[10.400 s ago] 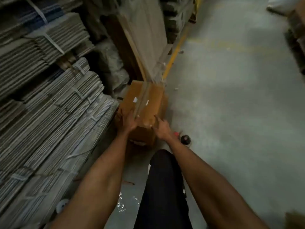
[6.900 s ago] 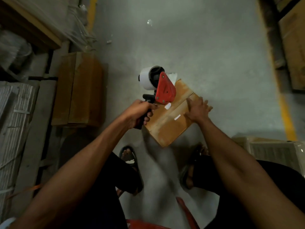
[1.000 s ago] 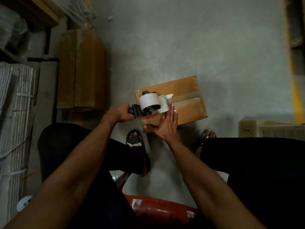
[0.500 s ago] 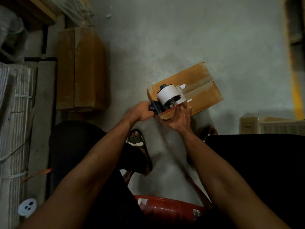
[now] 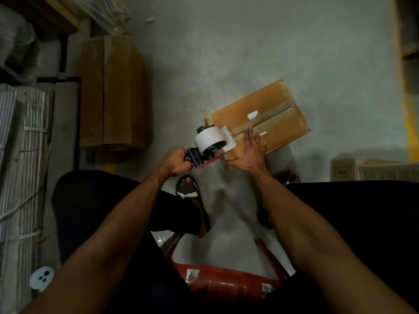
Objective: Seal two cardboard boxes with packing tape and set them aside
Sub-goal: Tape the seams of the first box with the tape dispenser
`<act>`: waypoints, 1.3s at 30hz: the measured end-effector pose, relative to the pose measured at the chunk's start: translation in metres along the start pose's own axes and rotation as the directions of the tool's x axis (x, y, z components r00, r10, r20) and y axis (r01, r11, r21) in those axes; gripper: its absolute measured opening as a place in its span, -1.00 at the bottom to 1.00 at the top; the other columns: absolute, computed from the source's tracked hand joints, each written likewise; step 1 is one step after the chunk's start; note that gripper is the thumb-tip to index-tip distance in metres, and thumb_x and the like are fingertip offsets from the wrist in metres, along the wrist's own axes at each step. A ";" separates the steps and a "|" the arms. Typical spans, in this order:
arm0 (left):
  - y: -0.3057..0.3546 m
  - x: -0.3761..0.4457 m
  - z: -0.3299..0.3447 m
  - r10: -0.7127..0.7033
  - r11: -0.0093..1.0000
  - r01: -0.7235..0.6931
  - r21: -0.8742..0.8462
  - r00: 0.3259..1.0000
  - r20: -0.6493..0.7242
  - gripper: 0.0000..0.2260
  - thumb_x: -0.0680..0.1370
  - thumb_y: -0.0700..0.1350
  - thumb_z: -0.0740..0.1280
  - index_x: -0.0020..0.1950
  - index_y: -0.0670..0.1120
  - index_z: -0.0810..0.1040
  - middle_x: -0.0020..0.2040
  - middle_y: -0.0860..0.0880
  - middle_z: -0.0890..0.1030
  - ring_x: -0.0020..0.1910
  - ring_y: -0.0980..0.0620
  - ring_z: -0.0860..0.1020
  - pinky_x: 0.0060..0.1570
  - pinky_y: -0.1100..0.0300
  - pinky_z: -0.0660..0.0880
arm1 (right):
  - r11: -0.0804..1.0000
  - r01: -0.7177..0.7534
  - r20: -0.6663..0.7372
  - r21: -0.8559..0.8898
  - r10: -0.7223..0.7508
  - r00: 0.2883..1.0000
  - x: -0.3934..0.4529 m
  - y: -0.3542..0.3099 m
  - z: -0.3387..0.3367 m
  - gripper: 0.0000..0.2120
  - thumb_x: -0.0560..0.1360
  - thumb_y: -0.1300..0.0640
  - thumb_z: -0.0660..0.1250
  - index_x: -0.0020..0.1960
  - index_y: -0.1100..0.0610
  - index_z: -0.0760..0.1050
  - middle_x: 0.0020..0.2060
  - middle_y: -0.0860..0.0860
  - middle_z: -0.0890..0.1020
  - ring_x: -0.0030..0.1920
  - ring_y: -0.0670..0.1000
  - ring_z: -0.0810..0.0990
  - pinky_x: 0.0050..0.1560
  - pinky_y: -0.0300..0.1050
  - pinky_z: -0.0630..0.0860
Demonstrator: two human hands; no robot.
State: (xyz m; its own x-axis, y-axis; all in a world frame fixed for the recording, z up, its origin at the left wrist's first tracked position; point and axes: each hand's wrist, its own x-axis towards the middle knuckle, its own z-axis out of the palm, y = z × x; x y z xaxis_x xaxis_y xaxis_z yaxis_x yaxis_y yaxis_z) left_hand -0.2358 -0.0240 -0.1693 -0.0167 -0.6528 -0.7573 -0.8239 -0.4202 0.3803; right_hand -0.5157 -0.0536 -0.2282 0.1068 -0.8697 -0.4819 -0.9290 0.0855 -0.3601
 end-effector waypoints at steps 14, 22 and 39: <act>0.007 0.007 0.012 -0.052 0.993 0.061 0.102 0.995 -0.090 -0.62 0.44 0.06 0.34 0.16 -0.14 0.56 0.13 -0.24 0.63 0.04 -0.25 0.60 0.05 -0.06 0.58 | 0.990 -0.093 0.146 0.105 0.077 0.986 0.000 -0.016 -0.030 0.18 0.31 -0.22 0.51 0.67 0.08 -0.14 0.65 0.00 -0.18 0.64 0.09 -0.19 0.55 0.31 -0.15; 0.007 0.005 0.022 -0.024 0.982 0.059 0.181 0.982 -0.186 -0.67 0.53 0.05 0.34 0.17 -0.16 0.55 0.18 -0.26 0.60 0.12 -0.29 0.57 0.09 -0.04 0.53 | 0.864 -0.267 0.063 0.427 0.266 0.962 -0.045 -0.123 -0.029 0.34 0.00 -0.58 0.47 0.53 0.20 0.23 0.43 0.11 0.38 0.40 0.14 0.42 0.35 0.09 0.45; 0.009 -0.001 0.020 0.090 0.956 -0.036 0.290 0.980 -0.176 -0.76 0.53 0.08 0.33 0.05 -0.07 0.53 -0.01 -0.13 0.65 -0.07 -0.17 0.62 0.02 -0.03 0.61 | 0.865 -0.272 -0.214 0.421 0.386 0.897 -0.036 -0.132 -0.008 -0.04 0.07 -0.17 0.67 0.38 0.09 0.42 0.21 0.08 0.50 0.21 0.09 0.47 0.23 0.01 0.48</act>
State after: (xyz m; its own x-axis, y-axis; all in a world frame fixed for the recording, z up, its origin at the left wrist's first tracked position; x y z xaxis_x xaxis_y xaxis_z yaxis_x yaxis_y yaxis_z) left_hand -0.2543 -0.0147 -0.1757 0.0092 -0.7884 -0.6151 -0.9515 -0.1961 0.2371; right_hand -0.3999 -0.0379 -0.1571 -0.3388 -0.8514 -0.4005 -0.6838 0.5152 -0.5168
